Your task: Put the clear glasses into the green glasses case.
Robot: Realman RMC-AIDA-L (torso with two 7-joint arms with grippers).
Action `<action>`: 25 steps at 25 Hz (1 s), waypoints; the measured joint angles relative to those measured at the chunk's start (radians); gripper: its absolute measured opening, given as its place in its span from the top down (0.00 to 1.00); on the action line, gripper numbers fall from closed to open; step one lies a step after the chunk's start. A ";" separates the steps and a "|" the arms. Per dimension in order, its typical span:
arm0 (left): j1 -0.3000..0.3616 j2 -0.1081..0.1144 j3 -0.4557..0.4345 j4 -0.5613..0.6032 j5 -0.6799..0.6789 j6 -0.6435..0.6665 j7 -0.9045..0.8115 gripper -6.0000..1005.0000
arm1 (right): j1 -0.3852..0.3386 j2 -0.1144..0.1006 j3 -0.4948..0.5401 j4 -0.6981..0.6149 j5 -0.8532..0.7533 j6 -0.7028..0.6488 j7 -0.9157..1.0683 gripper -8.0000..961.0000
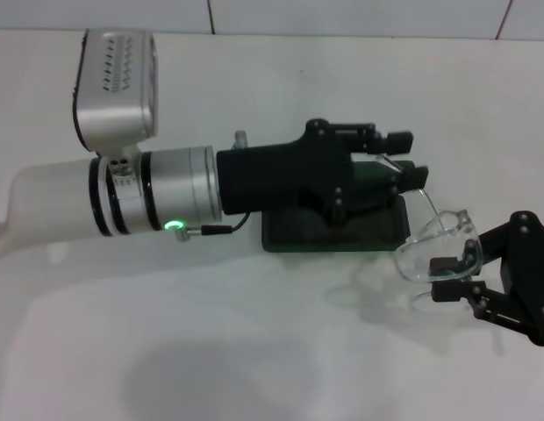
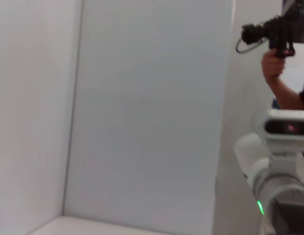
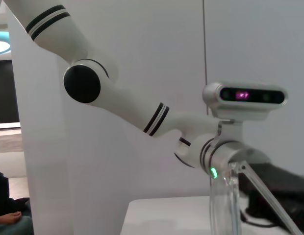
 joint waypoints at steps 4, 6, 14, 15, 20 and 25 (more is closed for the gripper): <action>-0.012 -0.005 0.051 -0.003 -0.065 -0.004 0.028 0.57 | 0.007 0.005 -0.003 0.000 -0.009 0.005 0.000 0.87; -0.026 -0.005 0.089 -0.003 -0.080 -0.008 0.030 0.57 | 0.008 0.006 -0.003 0.001 -0.011 0.006 0.000 0.87; -0.055 -0.006 0.173 -0.007 -0.084 -0.024 0.026 0.57 | 0.011 0.007 -0.003 0.001 -0.014 0.010 0.002 0.87; -0.056 -0.006 0.176 -0.006 -0.084 -0.024 0.025 0.57 | 0.011 0.007 -0.002 0.001 -0.014 0.010 0.003 0.87; -0.057 -0.002 0.180 -0.001 -0.075 -0.018 0.016 0.57 | 0.012 0.007 0.002 0.001 -0.014 0.010 0.004 0.87; -0.059 0.002 0.187 0.000 -0.069 -0.017 0.010 0.57 | 0.013 0.006 0.003 -0.003 -0.014 0.009 0.005 0.87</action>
